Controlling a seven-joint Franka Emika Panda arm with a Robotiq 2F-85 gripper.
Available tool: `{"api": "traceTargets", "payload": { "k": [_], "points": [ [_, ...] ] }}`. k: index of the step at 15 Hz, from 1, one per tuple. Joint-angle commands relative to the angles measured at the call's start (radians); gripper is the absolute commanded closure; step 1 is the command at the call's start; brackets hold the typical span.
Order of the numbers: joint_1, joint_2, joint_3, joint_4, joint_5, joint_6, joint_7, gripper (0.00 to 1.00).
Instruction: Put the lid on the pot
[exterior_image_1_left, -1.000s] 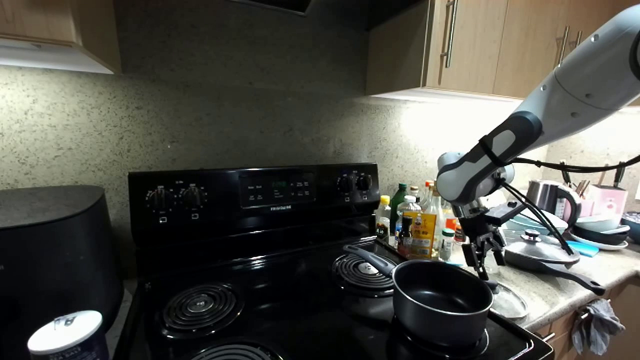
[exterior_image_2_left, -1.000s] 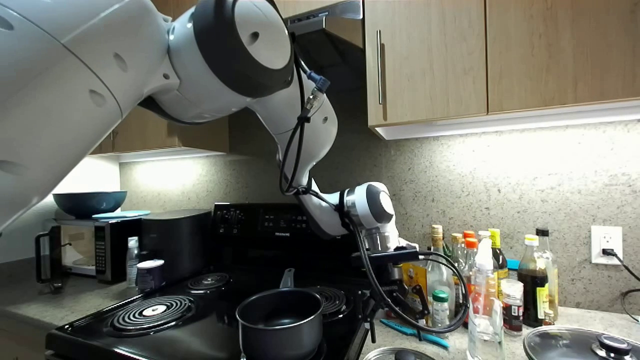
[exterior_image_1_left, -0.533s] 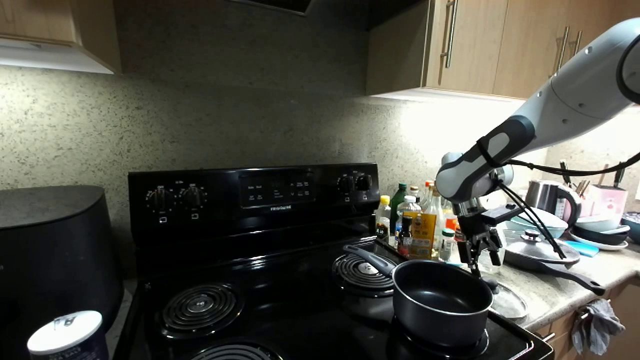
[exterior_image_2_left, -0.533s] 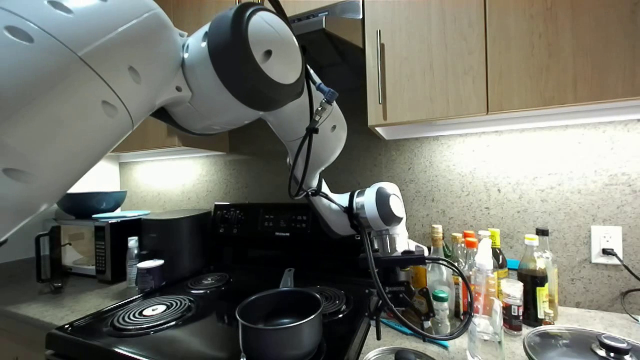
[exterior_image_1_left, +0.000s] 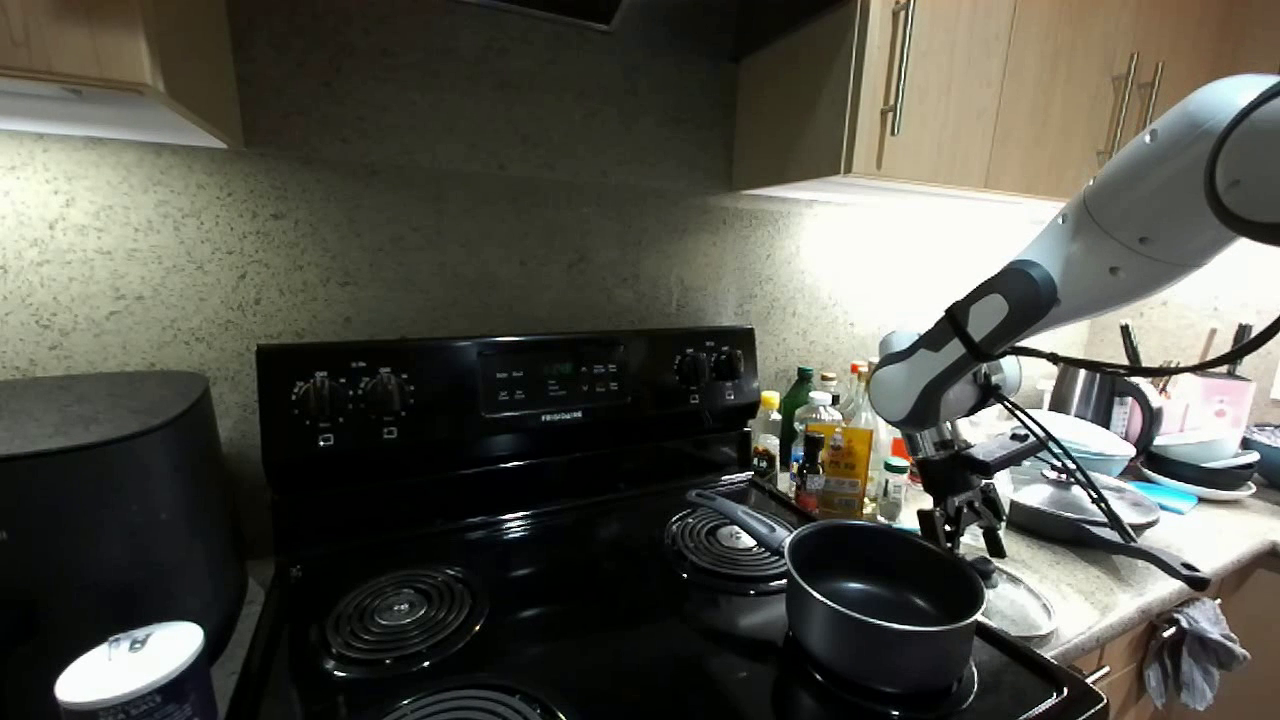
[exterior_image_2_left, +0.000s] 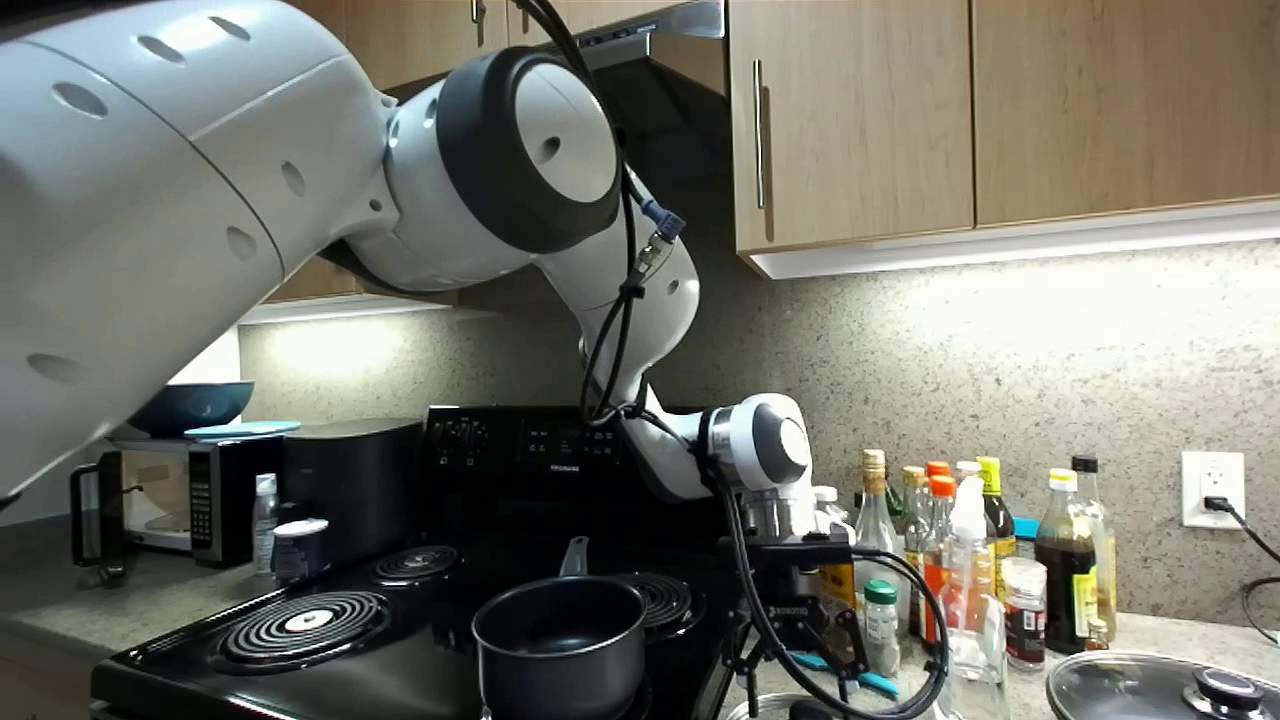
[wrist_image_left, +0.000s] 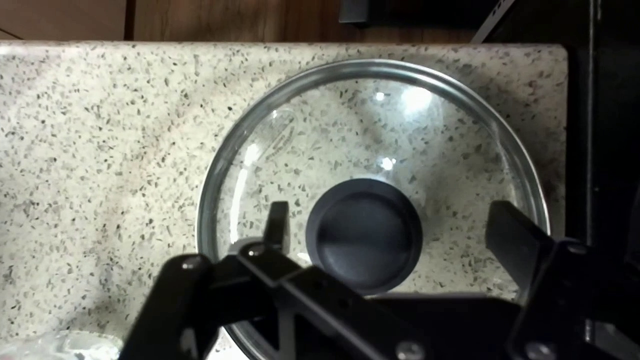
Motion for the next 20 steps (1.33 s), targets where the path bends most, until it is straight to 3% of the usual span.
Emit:
{"api": "traceTargets", "payload": {
  "k": [1, 8, 9, 10, 17, 20],
  "points": [
    [-0.001, 0.010, 0.001, 0.009, 0.000, -0.006, -0.001, 0.00],
    [-0.009, 0.020, 0.004, 0.017, 0.005, -0.005, -0.013, 0.00],
    [-0.011, 0.017, 0.005, 0.015, 0.007, 0.000, -0.016, 0.25],
    [-0.011, 0.017, 0.005, 0.014, 0.006, 0.002, -0.016, 0.26],
    [-0.008, 0.013, 0.000, 0.015, -0.004, 0.016, -0.018, 0.69],
    [-0.006, 0.010, -0.001, 0.015, -0.007, 0.021, -0.016, 0.72]
  ]
}}
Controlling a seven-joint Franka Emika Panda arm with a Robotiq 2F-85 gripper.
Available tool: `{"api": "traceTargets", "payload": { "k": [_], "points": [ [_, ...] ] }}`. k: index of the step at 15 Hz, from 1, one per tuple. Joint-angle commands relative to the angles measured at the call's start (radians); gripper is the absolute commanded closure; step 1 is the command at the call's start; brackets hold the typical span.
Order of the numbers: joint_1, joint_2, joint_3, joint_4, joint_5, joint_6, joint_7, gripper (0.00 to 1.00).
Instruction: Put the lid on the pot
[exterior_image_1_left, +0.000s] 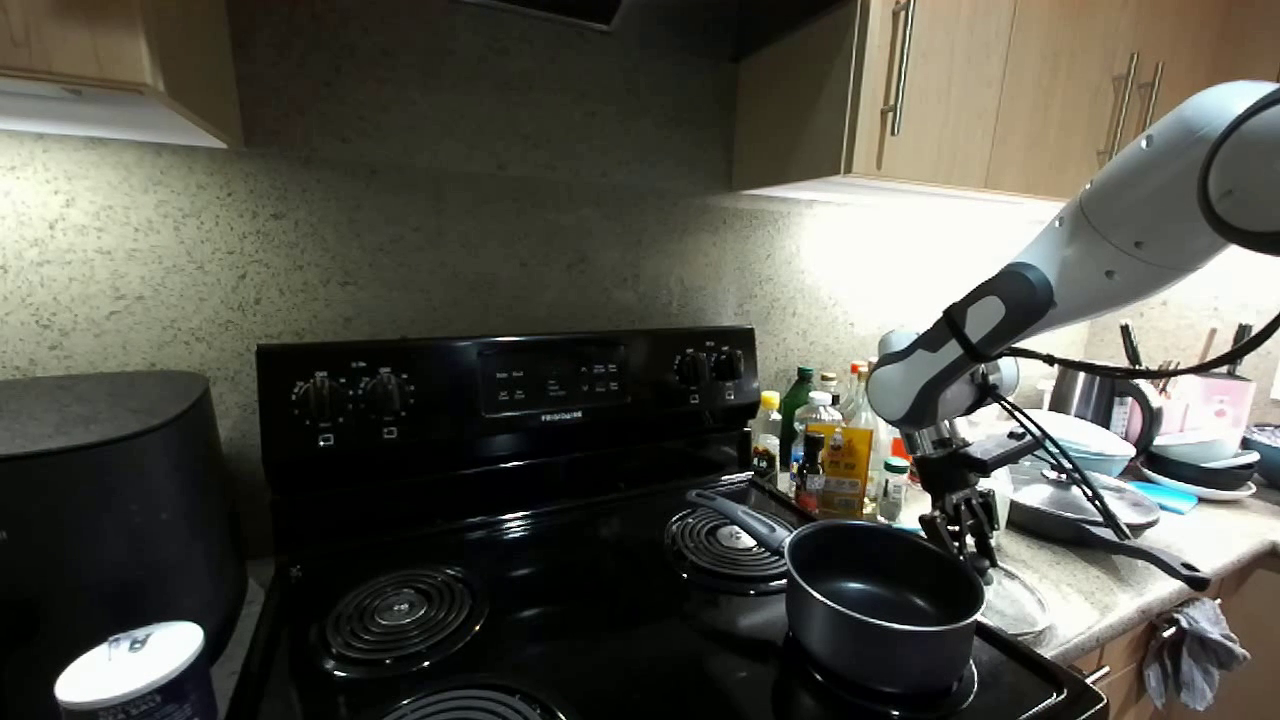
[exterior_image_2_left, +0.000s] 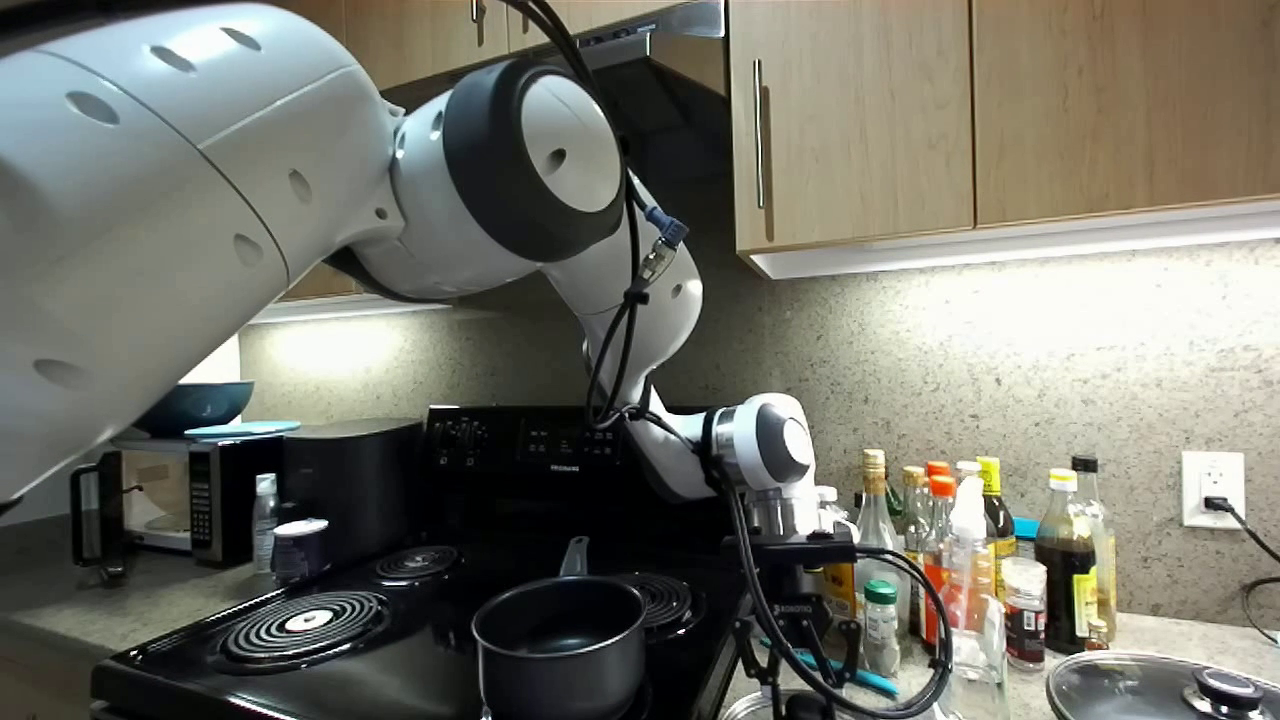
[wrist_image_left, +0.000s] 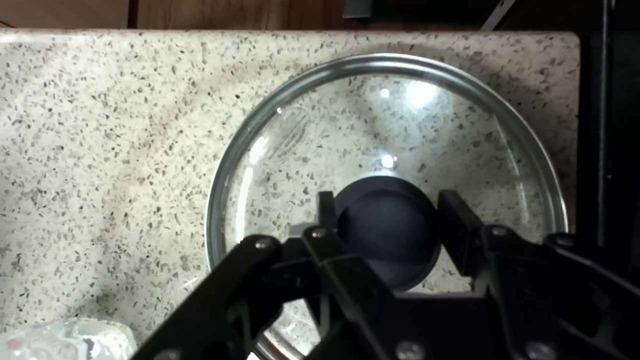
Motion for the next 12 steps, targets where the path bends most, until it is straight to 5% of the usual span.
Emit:
{"api": "traceTargets", "payload": {
  "k": [1, 12],
  "points": [
    [-0.005, -0.012, 0.000, -0.017, -0.007, 0.024, -0.010, 0.74],
    [0.013, -0.182, -0.012, -0.230, -0.038, 0.178, 0.006, 0.78]
  ]
}}
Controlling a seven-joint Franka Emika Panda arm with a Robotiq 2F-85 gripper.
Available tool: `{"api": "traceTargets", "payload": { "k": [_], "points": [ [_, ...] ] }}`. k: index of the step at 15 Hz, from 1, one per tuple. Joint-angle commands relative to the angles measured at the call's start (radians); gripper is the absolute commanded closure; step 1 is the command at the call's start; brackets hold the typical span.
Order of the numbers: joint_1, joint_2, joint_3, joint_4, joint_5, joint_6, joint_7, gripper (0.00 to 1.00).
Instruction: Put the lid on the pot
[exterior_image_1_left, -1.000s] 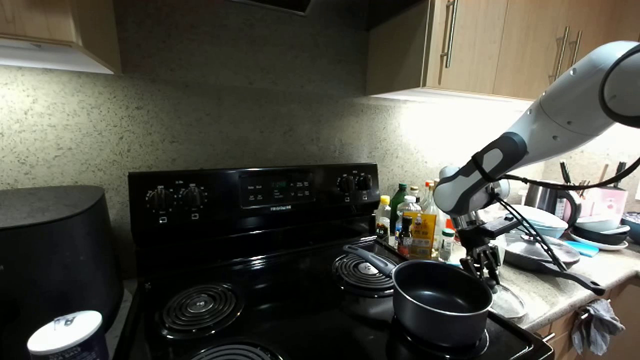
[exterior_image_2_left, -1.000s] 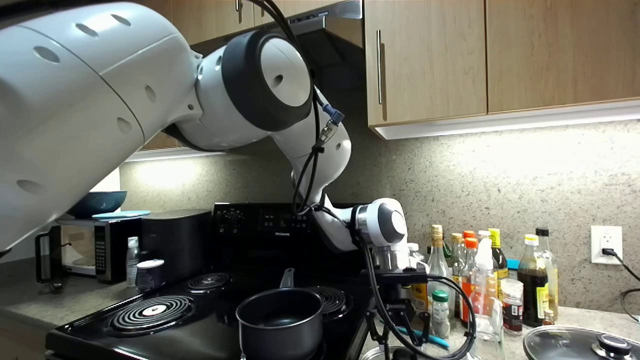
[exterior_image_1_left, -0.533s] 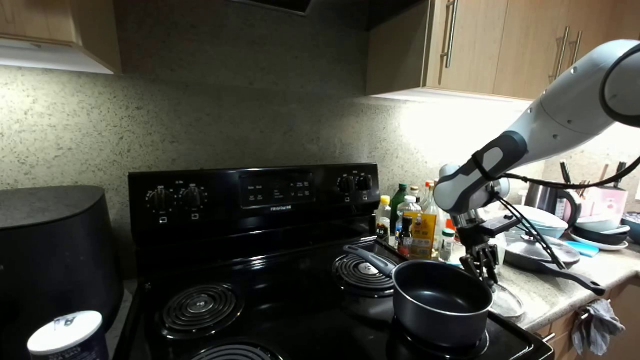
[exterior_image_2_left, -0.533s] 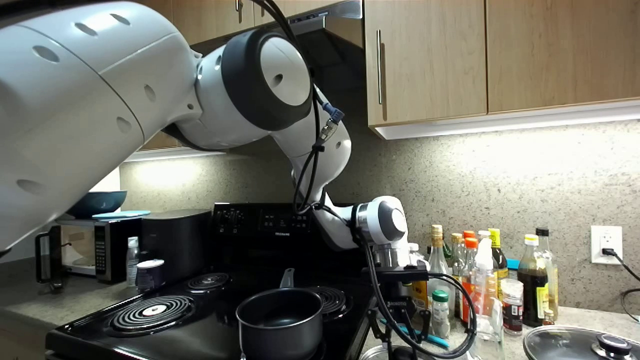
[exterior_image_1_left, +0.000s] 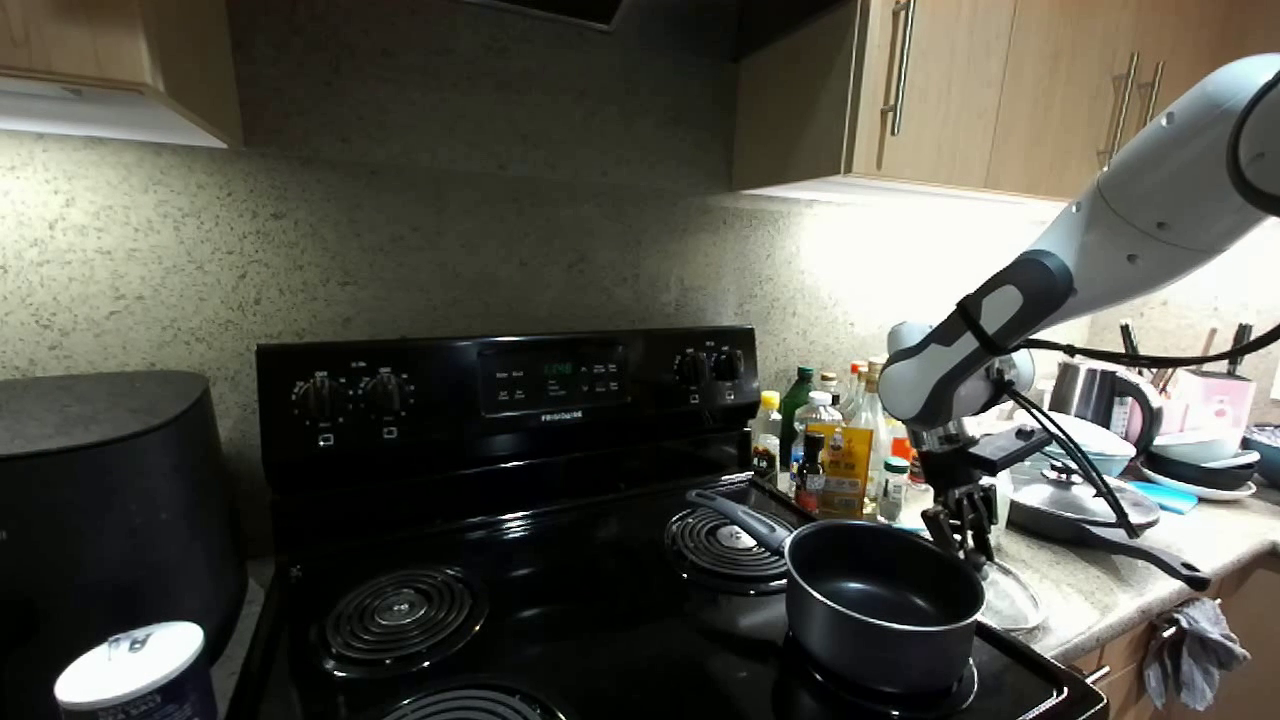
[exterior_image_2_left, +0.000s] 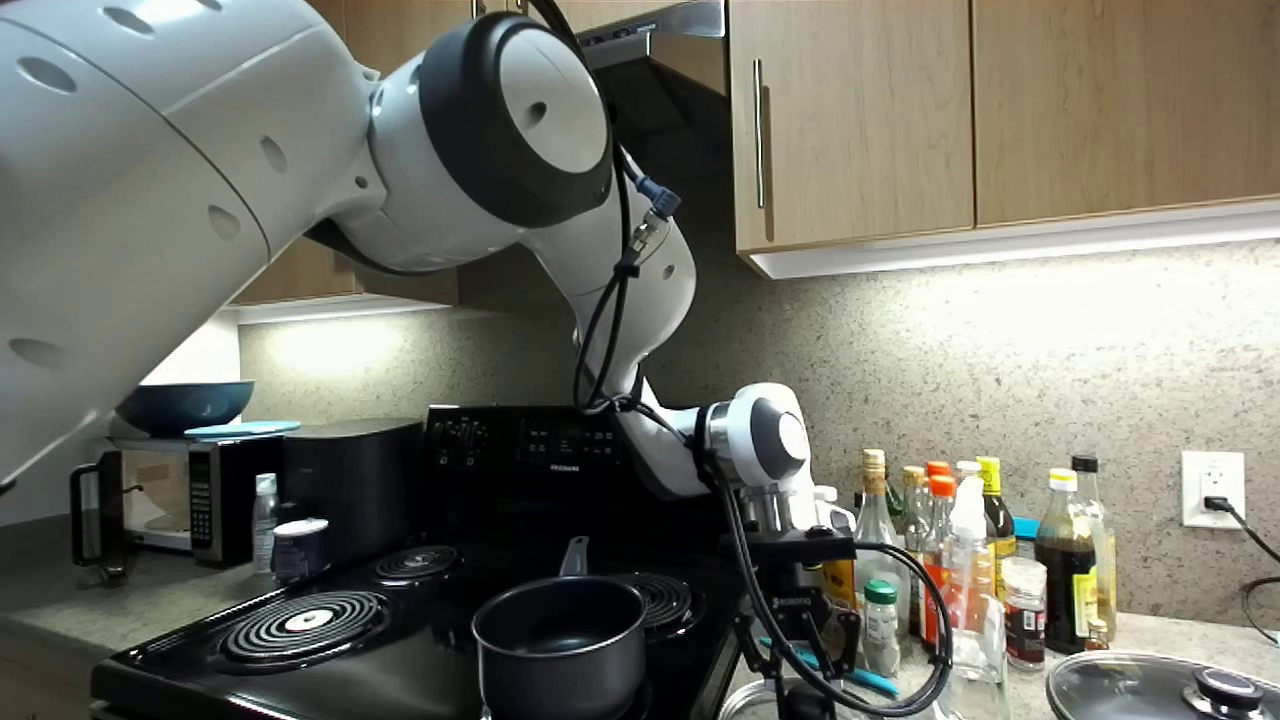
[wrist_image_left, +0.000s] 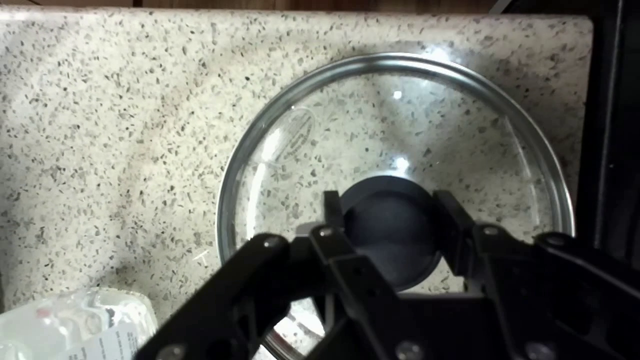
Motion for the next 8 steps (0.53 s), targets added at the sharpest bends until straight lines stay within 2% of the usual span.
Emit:
{"api": "traceTargets", "payload": {
  "k": [1, 6, 7, 8],
  "points": [
    [0.014, -0.141, -0.011, -0.160, -0.032, 0.073, 0.009, 0.78],
    [0.022, -0.232, -0.017, -0.238, -0.062, 0.069, -0.007, 0.78],
    [0.011, -0.156, -0.006, -0.161, -0.032, 0.055, 0.000, 0.53],
    [0.012, -0.172, -0.007, -0.176, -0.040, 0.055, -0.001, 0.53]
  ]
}}
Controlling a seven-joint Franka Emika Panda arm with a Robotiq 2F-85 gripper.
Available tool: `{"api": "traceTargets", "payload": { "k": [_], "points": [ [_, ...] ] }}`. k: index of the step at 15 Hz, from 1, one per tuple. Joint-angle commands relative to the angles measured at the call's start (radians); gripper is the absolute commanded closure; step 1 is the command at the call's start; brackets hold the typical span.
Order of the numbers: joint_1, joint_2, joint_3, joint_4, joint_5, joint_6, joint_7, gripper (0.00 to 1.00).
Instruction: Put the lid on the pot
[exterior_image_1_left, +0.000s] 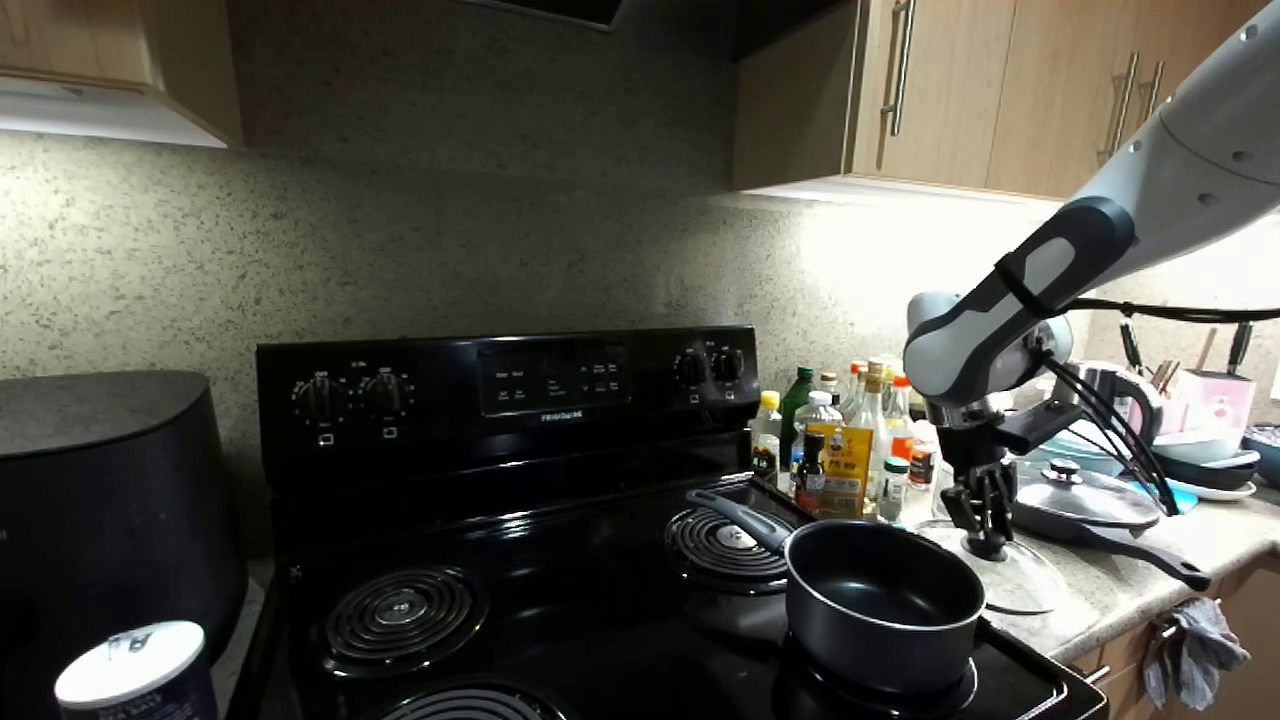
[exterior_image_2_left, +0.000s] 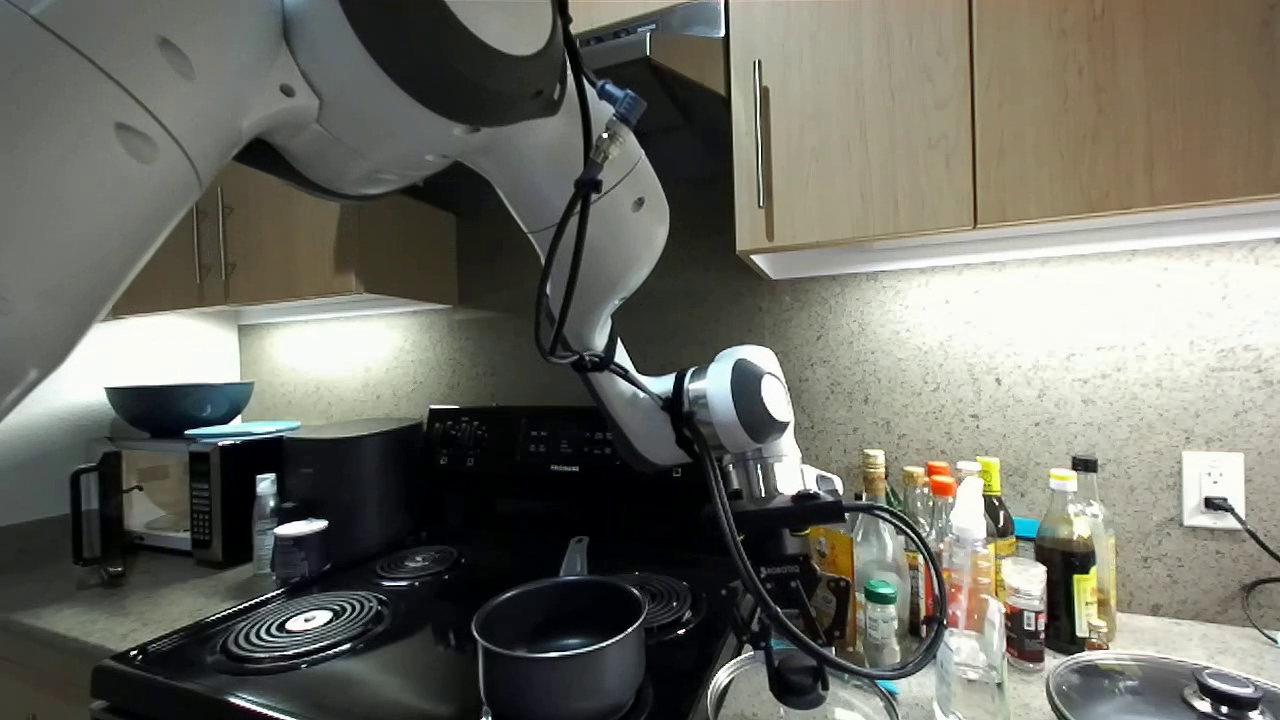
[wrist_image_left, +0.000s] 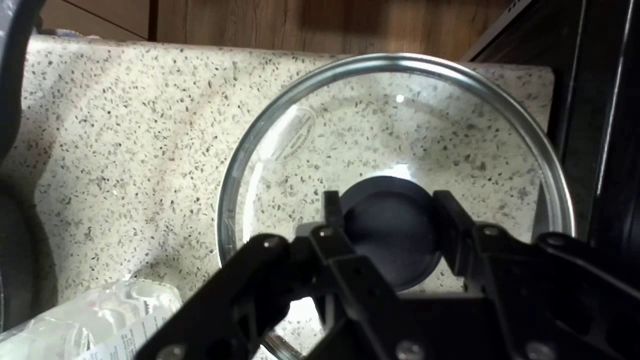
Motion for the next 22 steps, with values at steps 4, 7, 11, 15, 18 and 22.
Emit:
{"api": "traceTargets", "payload": {
  "k": [4, 7, 11, 15, 18, 22],
  "points": [
    [0.001, -0.017, -0.001, -0.018, -0.002, -0.003, -0.001, 0.53],
    [0.012, -0.053, -0.008, -0.055, -0.018, 0.017, 0.022, 0.78],
    [0.030, -0.086, -0.017, -0.078, -0.037, 0.032, 0.071, 0.78],
    [0.041, -0.116, -0.023, -0.087, -0.040, 0.031, 0.103, 0.78],
    [0.045, -0.173, -0.028, -0.125, -0.046, 0.055, 0.131, 0.78],
    [0.032, -0.151, -0.021, -0.091, -0.022, 0.055, 0.114, 0.78]
  ]
}}
